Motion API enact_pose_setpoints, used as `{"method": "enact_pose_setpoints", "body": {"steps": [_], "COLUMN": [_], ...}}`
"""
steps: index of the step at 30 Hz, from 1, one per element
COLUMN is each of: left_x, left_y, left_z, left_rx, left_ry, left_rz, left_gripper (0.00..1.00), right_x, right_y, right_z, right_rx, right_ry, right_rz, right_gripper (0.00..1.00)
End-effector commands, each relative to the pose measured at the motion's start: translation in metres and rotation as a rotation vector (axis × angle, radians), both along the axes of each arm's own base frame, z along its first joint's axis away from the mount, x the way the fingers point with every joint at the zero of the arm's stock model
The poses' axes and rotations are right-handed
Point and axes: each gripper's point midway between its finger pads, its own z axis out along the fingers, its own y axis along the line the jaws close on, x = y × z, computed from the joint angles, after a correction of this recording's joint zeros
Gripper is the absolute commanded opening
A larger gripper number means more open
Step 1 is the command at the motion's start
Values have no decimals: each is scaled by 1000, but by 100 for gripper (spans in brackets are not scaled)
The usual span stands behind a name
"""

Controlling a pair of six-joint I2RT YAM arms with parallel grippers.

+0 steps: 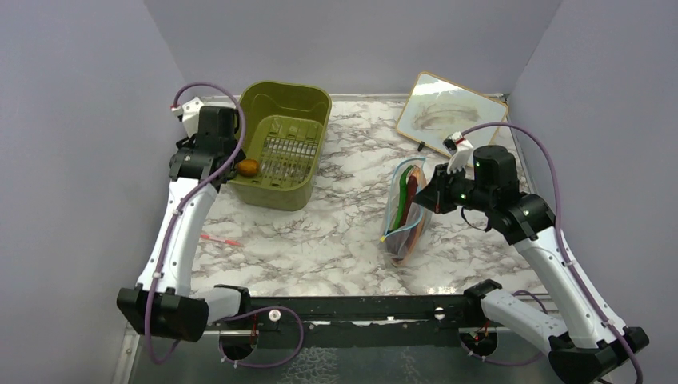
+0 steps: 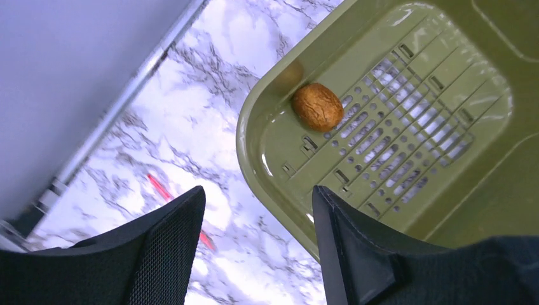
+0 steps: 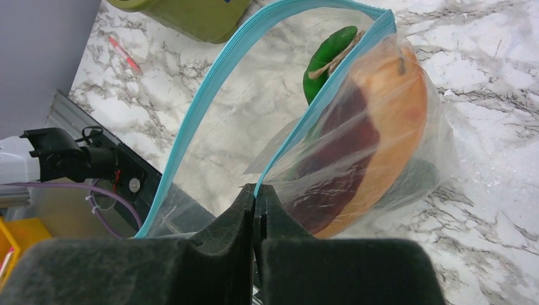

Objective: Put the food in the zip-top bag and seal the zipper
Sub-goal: Adjust the bin at the center of the board.

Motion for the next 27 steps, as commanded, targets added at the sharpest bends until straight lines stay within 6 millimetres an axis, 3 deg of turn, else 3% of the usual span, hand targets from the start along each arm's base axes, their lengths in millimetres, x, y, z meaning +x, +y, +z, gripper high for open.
{"method": "enact_pose_setpoints", "body": {"steps": [1, 11, 15, 19, 27], "left_x": [-16, -13, -13, -10, 14], "left_y": [-9, -23, -23, -14, 18], "left_z": [-22, -79, -96, -101, -86], "left_rx": [-187, -398, -403, -328, -87], "left_ry": [-52, -33, -3, -3, -13], "left_rz": [166, 368, 395, 375, 296], "left_gripper": [65, 65, 55, 42, 18], "right_x": [-4, -8, -9, -8, -4], "right_y": [4, -1, -2, -2, -2], "right_z": [11, 17, 16, 17, 19], "right_rx": [31, 31, 31, 30, 21], "right_ry": [-52, -64, -63, -64, -66], "right_rz": [40, 16, 10, 7, 4], "right_gripper": [1, 1, 1, 1, 1]}}
